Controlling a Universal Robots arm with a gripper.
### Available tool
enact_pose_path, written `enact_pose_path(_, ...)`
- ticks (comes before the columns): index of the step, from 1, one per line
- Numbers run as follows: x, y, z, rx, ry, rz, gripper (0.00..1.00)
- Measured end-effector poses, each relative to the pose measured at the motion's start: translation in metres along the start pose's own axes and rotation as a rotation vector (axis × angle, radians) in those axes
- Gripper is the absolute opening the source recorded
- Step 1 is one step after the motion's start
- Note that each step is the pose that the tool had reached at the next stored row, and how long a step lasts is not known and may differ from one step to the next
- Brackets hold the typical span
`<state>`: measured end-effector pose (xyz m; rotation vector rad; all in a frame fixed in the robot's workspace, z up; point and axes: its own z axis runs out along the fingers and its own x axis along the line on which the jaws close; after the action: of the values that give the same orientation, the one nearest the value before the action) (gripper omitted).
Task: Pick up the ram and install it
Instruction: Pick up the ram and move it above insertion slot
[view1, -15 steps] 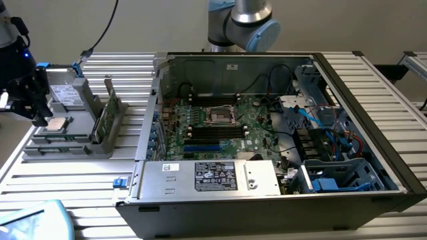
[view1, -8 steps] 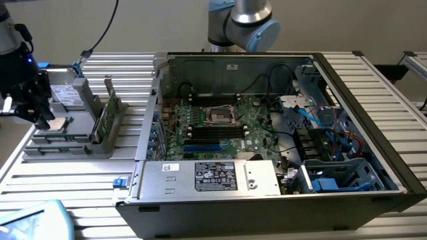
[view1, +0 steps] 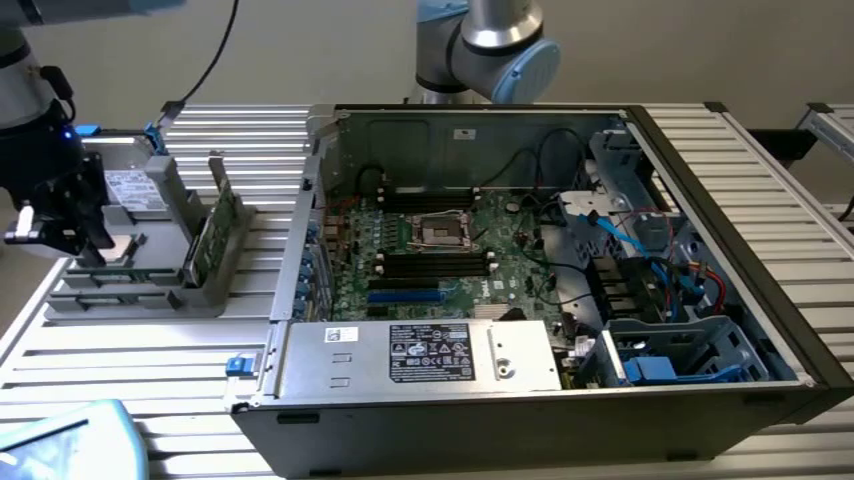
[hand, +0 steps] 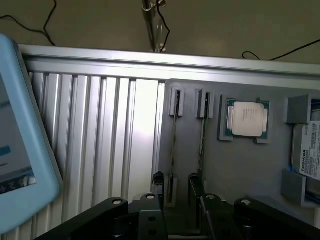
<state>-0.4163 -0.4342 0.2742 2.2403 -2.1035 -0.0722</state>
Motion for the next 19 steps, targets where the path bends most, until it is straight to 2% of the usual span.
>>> enact_pose_path(4,0.000,0.0004,0.0074,0.0002,0.0005,-0.007,0.33)
enact_pose_path(13,0.000,0.0093,0.0245,0.0006,0.0023,-0.030,0.33)
enact_pose_path(19,0.000,0.0118,0.0356,0.0005,0.0033,-0.041,0.33)
